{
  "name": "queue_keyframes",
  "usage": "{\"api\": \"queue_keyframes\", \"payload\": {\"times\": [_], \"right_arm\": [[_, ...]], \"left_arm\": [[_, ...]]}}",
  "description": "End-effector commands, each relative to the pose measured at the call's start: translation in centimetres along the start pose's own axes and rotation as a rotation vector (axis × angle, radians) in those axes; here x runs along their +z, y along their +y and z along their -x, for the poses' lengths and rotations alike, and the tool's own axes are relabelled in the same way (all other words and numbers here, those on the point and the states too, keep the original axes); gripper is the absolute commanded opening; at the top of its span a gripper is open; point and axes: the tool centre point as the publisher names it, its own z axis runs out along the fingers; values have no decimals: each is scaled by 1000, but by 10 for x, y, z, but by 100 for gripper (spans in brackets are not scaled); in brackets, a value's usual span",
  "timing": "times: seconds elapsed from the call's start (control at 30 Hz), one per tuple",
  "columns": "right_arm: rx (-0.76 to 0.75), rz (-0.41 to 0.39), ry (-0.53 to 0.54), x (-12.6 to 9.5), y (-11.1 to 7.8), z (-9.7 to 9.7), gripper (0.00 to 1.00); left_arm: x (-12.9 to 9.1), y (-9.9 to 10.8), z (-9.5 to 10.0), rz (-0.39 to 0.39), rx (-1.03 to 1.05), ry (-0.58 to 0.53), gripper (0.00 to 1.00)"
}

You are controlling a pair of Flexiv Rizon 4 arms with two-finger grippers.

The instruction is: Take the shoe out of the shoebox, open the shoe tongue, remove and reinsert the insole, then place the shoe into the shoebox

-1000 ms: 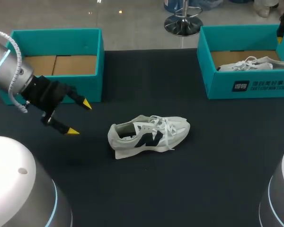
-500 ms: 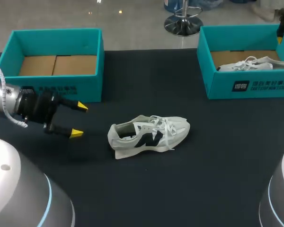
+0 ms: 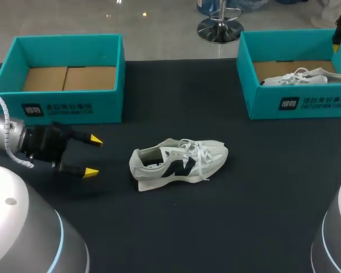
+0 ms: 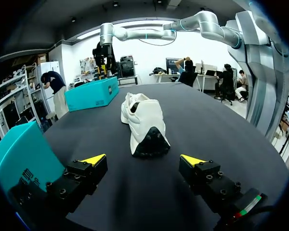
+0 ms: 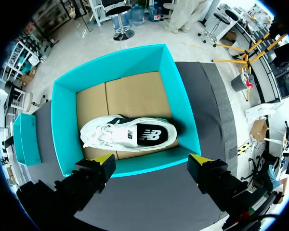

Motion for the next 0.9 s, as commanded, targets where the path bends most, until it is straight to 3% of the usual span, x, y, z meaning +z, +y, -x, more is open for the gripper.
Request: {"api": "queue_keyframes", "payload": {"times": [0.03,0.4,0.47,0.9], "right_arm": [[1,1,0,0,0,0,100],[1,1,0,0,0,0,100],[1,1,0,0,0,0,100],[1,1,0,0,0,0,100]], "left_arm": [[0,-4,-5,9,0,-10,100],[0,-4,-5,9,0,-10,100],[2,-4,-5,-39,-64,-3,100],[15,-1,-9,-73,-163,-191,100]]}}
